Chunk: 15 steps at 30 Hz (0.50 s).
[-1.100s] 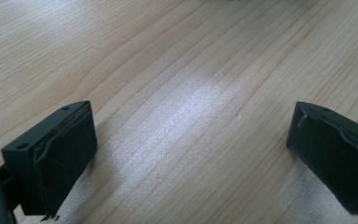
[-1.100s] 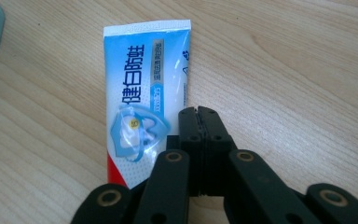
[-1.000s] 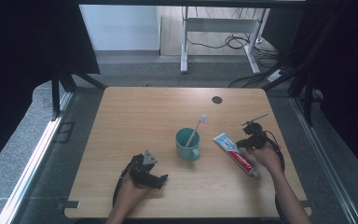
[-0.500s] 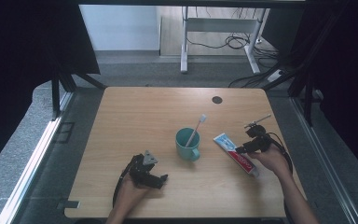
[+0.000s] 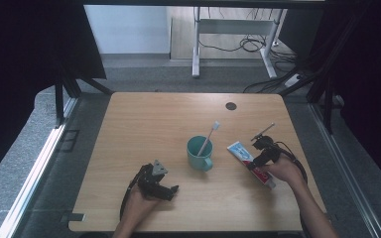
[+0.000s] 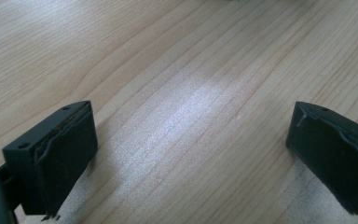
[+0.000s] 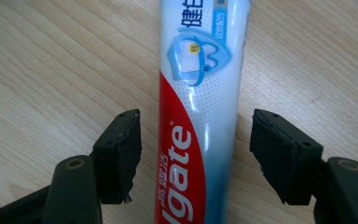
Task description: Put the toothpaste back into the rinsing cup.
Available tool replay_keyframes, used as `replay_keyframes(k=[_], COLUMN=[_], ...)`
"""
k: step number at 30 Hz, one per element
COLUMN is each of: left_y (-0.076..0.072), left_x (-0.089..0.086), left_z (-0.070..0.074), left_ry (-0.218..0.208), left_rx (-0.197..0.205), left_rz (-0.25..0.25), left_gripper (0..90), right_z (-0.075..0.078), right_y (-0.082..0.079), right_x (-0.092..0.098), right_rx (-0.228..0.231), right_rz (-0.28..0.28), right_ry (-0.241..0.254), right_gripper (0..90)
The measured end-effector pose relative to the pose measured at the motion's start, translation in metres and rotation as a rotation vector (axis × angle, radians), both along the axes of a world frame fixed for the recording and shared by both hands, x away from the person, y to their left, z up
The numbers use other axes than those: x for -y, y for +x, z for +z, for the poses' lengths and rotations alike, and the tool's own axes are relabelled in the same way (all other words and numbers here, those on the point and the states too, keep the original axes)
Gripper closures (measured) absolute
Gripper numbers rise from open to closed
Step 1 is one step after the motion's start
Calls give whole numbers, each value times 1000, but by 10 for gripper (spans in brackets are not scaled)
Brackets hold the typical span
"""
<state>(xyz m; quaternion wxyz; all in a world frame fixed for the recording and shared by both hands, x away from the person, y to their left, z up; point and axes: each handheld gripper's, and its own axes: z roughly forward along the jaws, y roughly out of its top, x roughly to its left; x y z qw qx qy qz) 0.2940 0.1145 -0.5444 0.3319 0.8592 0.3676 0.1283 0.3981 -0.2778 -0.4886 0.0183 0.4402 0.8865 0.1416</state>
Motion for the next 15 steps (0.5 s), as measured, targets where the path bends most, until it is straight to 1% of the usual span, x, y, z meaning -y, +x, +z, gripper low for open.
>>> replay_keyframes(k=[4, 7, 15], left_y=[0, 0, 0], left_x=[0, 0, 0], left_z=[0, 0, 0], left_ry=[0, -1, -2], left_rx=[0, 1, 1], left_rz=[0, -1, -1], left_gripper=[18, 19, 20], right_z=[-2, -3, -4], right_y=[4, 7, 16], right_x=[-7, -10, -18], right_rx=[-37, -54, -99], right_rz=[14, 23, 18], right_ry=[-59, -95, -147], right_gripper=[339, 346, 385])
